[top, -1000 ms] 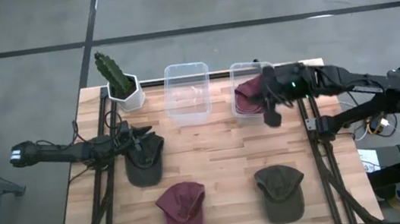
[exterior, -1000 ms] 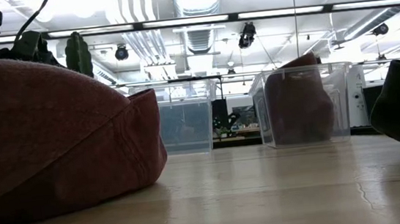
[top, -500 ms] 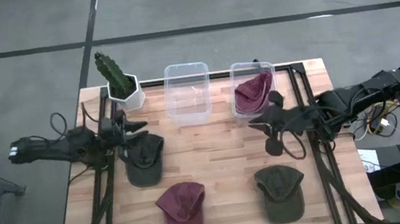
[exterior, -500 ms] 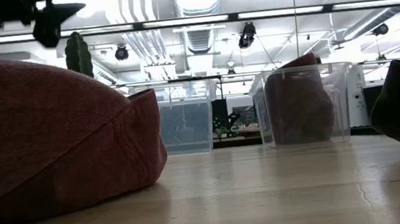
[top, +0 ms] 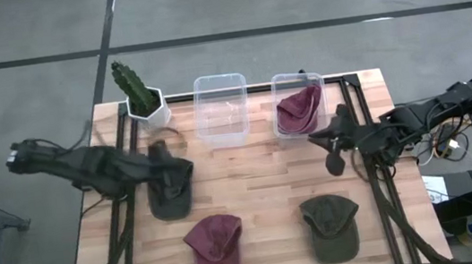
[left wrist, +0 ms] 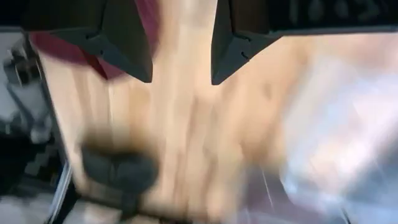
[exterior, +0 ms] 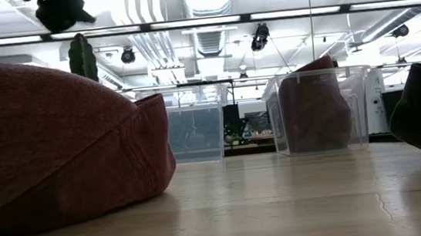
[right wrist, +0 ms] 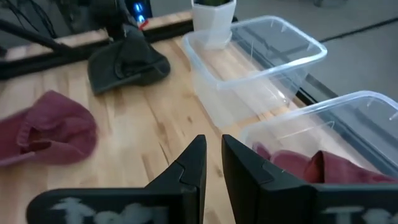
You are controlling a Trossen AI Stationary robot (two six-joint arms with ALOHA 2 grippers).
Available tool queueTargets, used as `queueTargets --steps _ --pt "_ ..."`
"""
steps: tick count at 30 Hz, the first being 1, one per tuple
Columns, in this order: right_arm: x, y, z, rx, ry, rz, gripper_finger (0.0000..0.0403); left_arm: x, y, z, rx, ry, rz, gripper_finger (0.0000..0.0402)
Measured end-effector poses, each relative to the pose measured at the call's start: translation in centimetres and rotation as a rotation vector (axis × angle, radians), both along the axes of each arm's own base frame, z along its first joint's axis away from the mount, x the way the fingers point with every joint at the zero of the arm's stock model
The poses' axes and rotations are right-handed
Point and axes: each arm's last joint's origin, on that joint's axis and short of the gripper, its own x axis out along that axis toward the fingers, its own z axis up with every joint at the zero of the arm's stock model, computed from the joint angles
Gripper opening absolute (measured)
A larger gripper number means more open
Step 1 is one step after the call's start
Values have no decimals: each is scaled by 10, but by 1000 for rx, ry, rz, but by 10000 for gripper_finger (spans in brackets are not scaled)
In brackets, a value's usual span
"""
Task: Pick & Place hat
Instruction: Put the red cap into the right transparent bin
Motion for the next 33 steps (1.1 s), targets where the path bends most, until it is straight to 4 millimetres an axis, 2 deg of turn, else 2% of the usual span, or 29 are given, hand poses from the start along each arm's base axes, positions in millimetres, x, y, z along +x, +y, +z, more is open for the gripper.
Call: queueTargets --steps 5,14,21,28,33 --pt "-17 -6 -7 6 -86 6 47 11 -19 -1 -236 179 -43 155" --pt "-37 -14 -14 29 -175 -12 47 16 -56 -29 -774 627 64 155" --pt "-37 -14 -14 28 -178 -10 47 10 -94 -51 -787 788 200 155" --pt "-36 -14 -14 -17 -165 11 47 17 -111 -68 -778 754 410 155" --pt "-37 -14 -14 -22 -160 17 47 30 -121 -74 -844 704 432 155"
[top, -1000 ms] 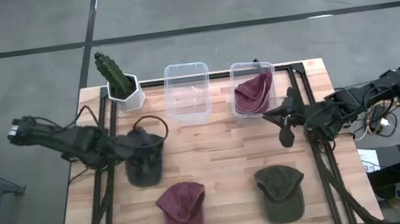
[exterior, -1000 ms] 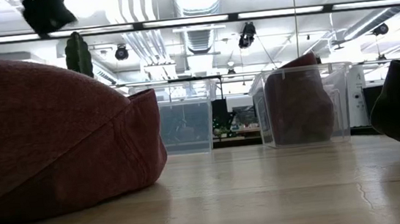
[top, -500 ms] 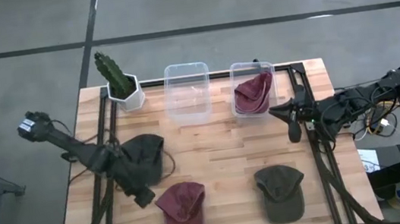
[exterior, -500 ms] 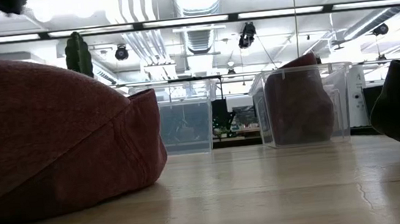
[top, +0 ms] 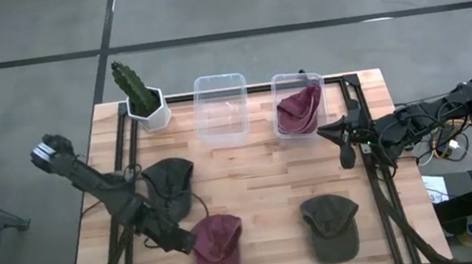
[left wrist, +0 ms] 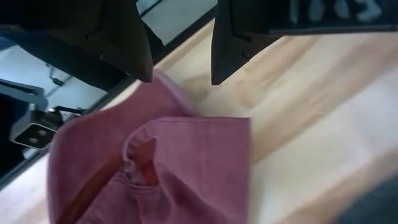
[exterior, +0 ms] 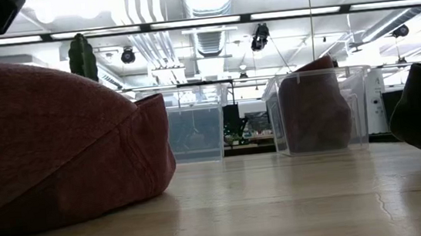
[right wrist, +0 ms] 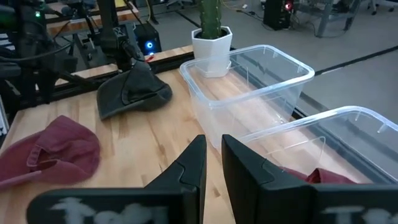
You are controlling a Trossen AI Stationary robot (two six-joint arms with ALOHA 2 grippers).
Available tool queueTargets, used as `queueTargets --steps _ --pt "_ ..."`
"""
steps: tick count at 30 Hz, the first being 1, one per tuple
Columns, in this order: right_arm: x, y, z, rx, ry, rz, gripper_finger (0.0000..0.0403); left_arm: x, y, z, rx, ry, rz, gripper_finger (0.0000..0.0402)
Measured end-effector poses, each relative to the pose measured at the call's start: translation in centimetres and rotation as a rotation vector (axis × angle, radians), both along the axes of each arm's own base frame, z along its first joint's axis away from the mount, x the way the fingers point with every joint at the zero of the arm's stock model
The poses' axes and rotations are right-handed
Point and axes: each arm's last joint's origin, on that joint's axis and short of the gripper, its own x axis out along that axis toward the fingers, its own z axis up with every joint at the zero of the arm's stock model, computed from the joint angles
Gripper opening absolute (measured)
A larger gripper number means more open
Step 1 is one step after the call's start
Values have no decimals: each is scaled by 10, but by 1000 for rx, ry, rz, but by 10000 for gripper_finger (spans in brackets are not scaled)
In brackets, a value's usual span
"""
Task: Pick & Place hat
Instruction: Put the red cap into the right transparent bin
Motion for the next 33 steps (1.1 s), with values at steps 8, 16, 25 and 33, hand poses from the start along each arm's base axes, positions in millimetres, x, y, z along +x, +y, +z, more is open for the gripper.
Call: queueTargets --steps 8,16,25,33 --pt "0 1 0 -56 27 57 47 8 -5 -10 36 -5 9 155" --pt "0 1 0 -86 37 68 47 11 -8 -21 60 41 39 155" --pt "-2 0 1 -102 36 73 47 13 -10 -24 40 72 90 155" --pt "-4 -1 2 -121 33 80 47 13 -9 -21 23 58 94 161"
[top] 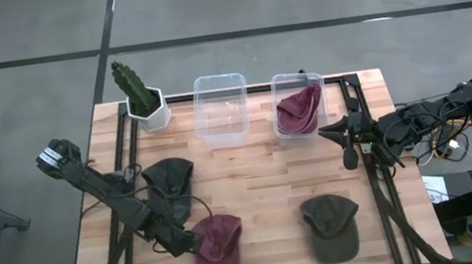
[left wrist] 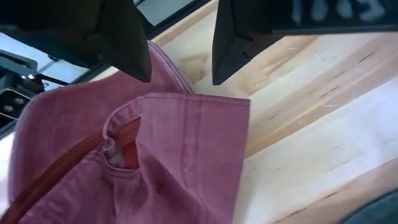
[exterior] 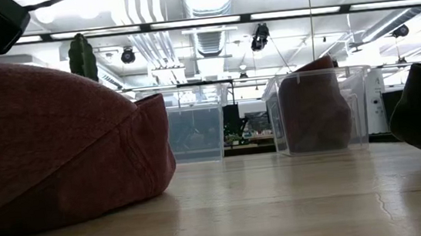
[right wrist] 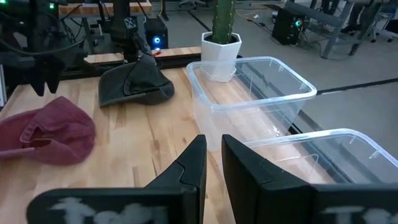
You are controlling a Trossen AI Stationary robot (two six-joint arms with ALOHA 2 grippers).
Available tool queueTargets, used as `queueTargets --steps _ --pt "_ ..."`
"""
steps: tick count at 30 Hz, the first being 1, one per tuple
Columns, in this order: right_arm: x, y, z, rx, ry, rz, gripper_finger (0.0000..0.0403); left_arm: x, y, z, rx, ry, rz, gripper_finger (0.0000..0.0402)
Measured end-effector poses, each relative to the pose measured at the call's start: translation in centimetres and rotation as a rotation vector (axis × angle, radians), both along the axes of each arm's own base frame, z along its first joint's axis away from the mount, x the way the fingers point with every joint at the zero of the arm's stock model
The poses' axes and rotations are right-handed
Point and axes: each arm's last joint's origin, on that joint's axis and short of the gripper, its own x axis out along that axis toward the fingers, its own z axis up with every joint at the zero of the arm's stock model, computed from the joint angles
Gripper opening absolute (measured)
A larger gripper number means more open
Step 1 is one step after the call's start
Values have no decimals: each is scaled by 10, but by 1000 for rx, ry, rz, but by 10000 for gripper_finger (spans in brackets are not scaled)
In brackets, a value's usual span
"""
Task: Pick & Place hat
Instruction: Put the red cap into the right transparent bin
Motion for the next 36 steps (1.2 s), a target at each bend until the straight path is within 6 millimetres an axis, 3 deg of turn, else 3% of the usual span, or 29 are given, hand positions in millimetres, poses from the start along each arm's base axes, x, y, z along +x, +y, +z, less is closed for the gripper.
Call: queueTargets --steps 16,36 --pt "0 0 0 0 -1 0 47 2 -2 2 -25 -30 -1 273" --pt "0 0 0 3 -2 -1 47 8 -14 -18 5 8 122 280"
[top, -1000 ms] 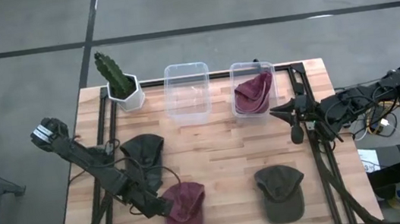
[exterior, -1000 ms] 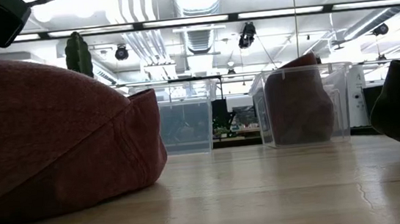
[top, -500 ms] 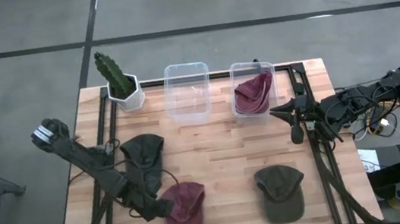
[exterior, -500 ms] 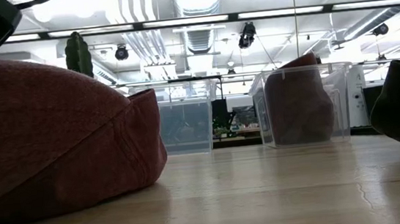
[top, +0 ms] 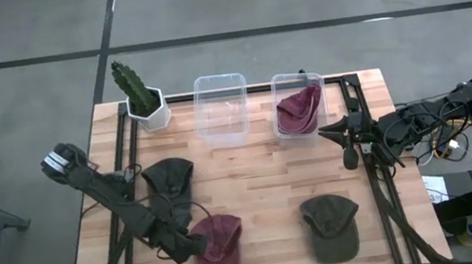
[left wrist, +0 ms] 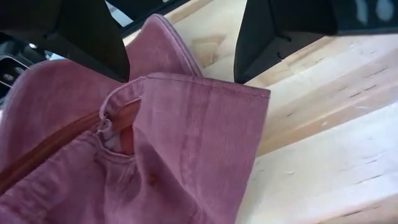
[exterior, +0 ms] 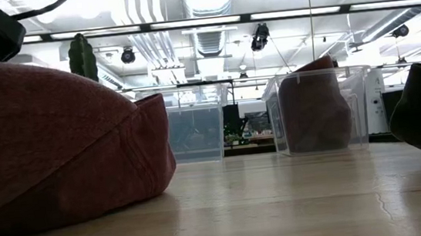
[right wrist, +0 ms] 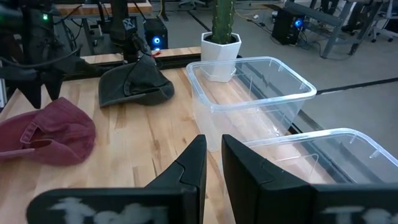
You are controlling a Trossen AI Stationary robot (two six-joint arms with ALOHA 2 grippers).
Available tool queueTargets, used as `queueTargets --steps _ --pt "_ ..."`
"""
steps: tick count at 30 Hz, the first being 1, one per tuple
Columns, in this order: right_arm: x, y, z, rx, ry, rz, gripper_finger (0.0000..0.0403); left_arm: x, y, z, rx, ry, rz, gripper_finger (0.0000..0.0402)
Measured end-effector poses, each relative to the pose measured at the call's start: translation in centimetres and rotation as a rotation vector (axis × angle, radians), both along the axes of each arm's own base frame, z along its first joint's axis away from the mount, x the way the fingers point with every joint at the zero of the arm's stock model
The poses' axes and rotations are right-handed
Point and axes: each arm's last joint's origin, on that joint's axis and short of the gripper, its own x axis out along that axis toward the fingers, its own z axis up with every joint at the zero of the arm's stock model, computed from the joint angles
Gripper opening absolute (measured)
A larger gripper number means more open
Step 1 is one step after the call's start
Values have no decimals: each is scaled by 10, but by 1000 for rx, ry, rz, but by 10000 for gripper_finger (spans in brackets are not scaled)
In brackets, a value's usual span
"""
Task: Pick & Place hat
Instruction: Put the red cap into the right transparent bin
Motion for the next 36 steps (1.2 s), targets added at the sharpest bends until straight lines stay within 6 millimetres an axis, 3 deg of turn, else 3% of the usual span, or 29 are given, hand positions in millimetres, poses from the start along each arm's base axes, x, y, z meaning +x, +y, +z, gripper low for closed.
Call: queueTargets --steps 16,36 --pt "0 0 0 -3 1 1 47 3 -5 -9 -30 44 54 280" --pt "0 0 0 -3 1 1 47 23 -21 -44 -16 -29 84 275"
